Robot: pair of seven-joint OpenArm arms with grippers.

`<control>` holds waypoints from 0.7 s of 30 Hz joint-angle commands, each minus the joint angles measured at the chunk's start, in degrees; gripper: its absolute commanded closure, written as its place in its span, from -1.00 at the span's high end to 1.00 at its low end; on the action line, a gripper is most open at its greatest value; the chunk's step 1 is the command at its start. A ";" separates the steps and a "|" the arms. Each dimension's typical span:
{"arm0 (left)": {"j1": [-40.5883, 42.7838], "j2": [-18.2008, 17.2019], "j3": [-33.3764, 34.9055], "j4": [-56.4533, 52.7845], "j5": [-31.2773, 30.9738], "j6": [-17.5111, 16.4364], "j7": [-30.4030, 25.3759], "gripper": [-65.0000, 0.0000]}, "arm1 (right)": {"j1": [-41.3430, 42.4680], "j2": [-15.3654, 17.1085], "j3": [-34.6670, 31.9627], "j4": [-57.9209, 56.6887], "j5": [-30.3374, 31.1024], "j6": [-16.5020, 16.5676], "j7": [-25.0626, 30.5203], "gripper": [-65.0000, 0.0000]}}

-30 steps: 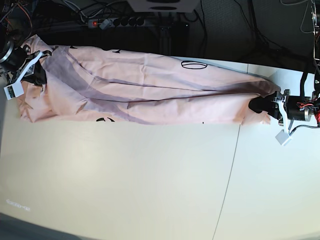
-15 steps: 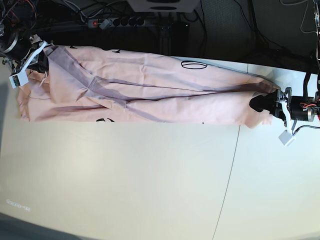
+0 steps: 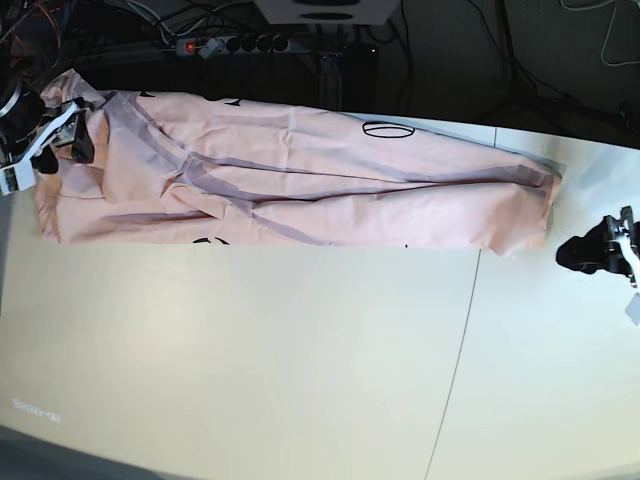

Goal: Fold the T-shirt properly

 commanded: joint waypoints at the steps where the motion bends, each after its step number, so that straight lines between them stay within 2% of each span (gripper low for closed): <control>1: -1.07 -1.44 -1.86 0.74 -1.36 -0.32 -0.68 0.02 | 0.63 1.14 1.64 1.46 0.85 4.48 1.20 0.17; 4: -1.07 -1.44 -3.82 0.76 -1.36 -0.32 -0.68 -0.07 | 2.08 1.25 3.78 1.86 2.34 4.48 1.18 0.17; 7: -1.05 -1.22 -3.78 0.76 -1.36 -0.32 -0.68 -0.43 | 2.71 1.22 4.13 1.88 7.54 4.50 1.09 0.16; 8: -1.05 -1.07 -3.78 0.87 -1.36 -0.32 -0.68 -0.56 | 2.84 1.25 3.87 1.88 10.08 4.50 0.92 0.08; 9: -1.05 -0.74 -3.78 1.09 -1.36 -0.32 -0.68 -0.69 | 2.84 1.20 3.67 1.95 12.26 4.57 0.70 -0.14; 11: -1.05 0.15 -3.78 2.03 -1.36 -0.32 -0.68 -0.98 | 3.17 1.07 2.78 2.36 14.56 4.57 -0.50 -0.82; 12: -1.03 0.81 -3.78 2.86 -1.36 -0.32 -0.68 -1.00 | 3.30 1.07 2.12 2.64 15.61 4.59 -0.98 -1.00; 16: -0.44 4.17 -3.78 6.36 -1.36 -0.32 -0.68 -1.00 | 3.30 1.07 -1.99 3.06 14.32 4.74 -0.70 -1.00; 21: 2.12 8.52 -3.78 7.69 -1.36 -0.32 -0.68 -1.00 | 3.50 1.07 -9.35 1.97 4.50 4.66 2.71 -1.00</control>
